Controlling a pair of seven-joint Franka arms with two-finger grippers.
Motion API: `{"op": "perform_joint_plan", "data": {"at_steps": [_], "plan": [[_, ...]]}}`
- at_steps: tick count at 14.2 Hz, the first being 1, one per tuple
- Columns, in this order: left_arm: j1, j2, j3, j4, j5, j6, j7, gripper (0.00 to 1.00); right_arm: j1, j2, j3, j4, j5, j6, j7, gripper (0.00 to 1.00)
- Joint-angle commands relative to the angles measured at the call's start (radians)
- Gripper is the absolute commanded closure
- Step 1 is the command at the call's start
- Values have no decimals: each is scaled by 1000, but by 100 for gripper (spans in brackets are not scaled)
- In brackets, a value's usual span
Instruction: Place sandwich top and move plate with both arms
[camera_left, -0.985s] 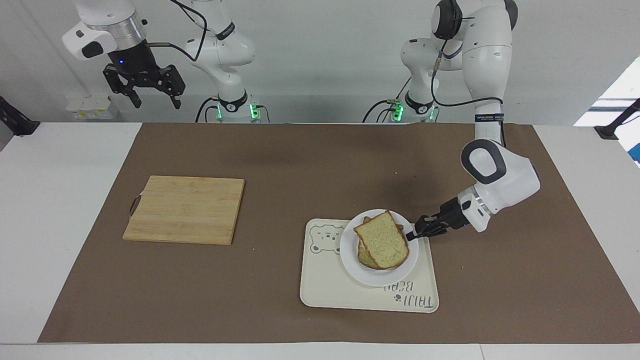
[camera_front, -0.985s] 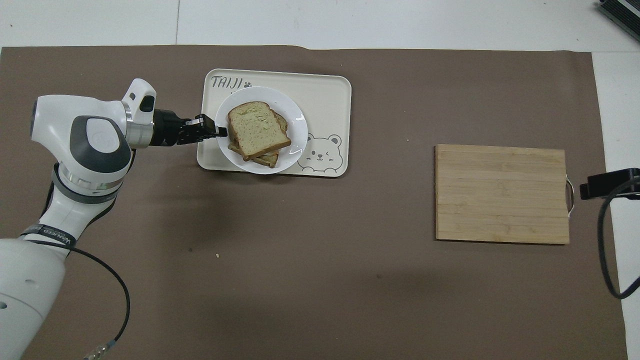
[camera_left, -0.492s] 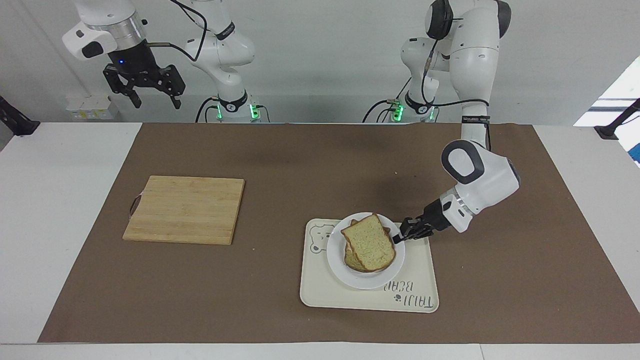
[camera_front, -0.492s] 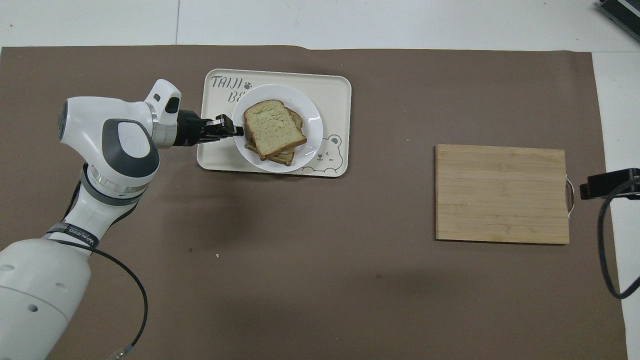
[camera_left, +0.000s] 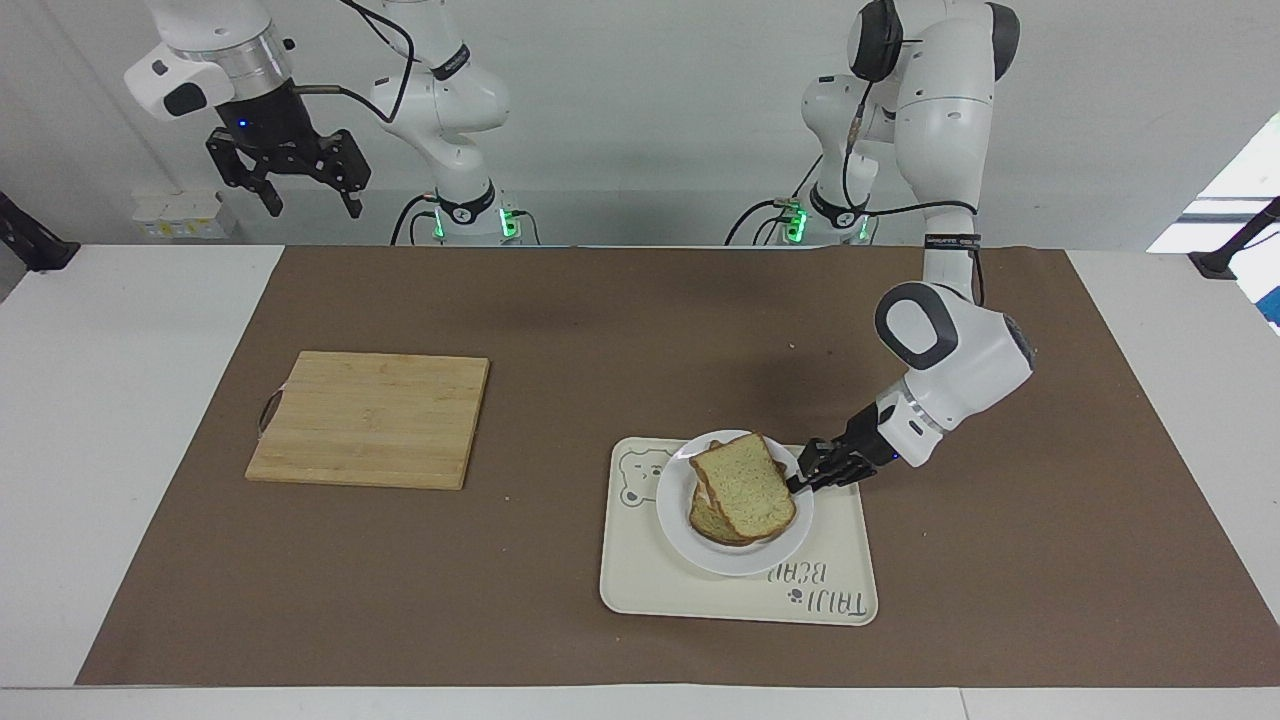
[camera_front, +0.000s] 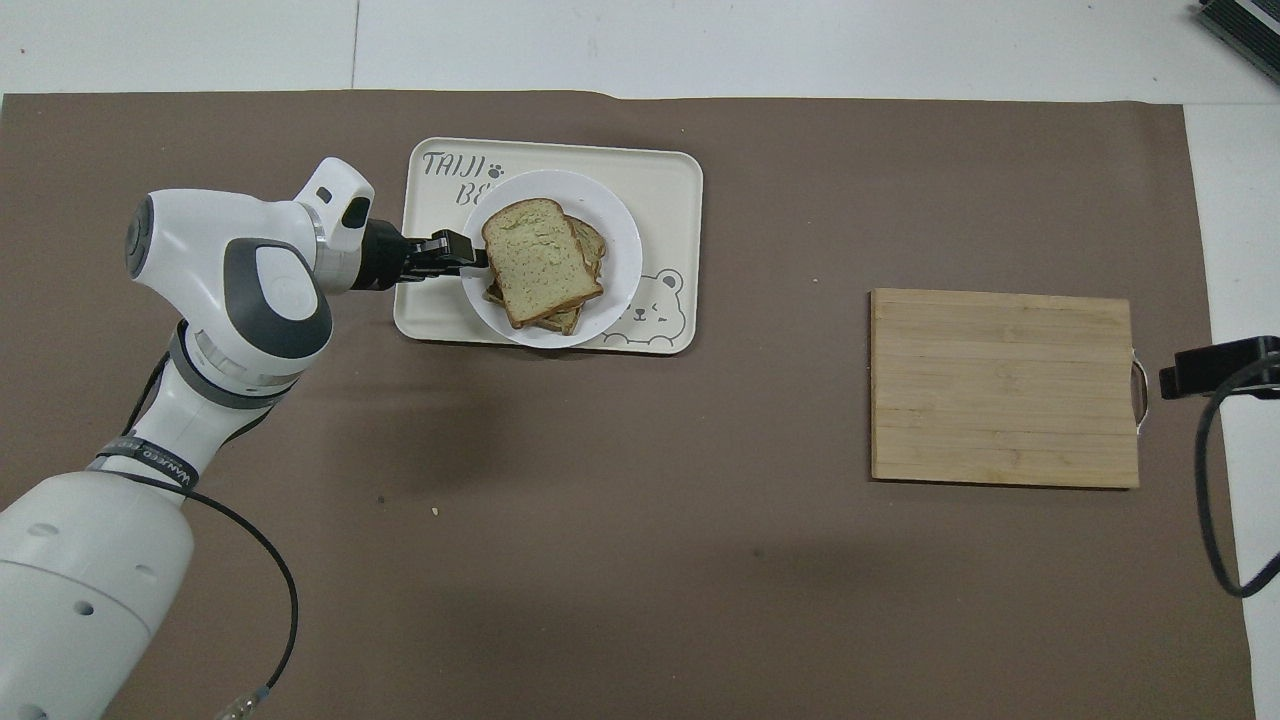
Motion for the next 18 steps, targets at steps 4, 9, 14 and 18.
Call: {"op": "perform_joint_plan", "data": {"at_steps": [4, 9, 14, 18], "plan": [[-12, -80, 25, 5, 220, -48, -20, 3, -10, 4, 4, 8, 8, 6, -27, 0], [-6, -245, 92, 10, 572, -193, -22, 0, -10, 4, 4, 8, 8, 6, -27, 0], [4, -394, 155, 89, 854, -365, -13, 0, -10, 4, 4, 8, 8, 6, -27, 0], [41, -394, 180, 333, 913, -720, 10, 0, -10, 4, 4, 8, 8, 6, -27, 0]]}}
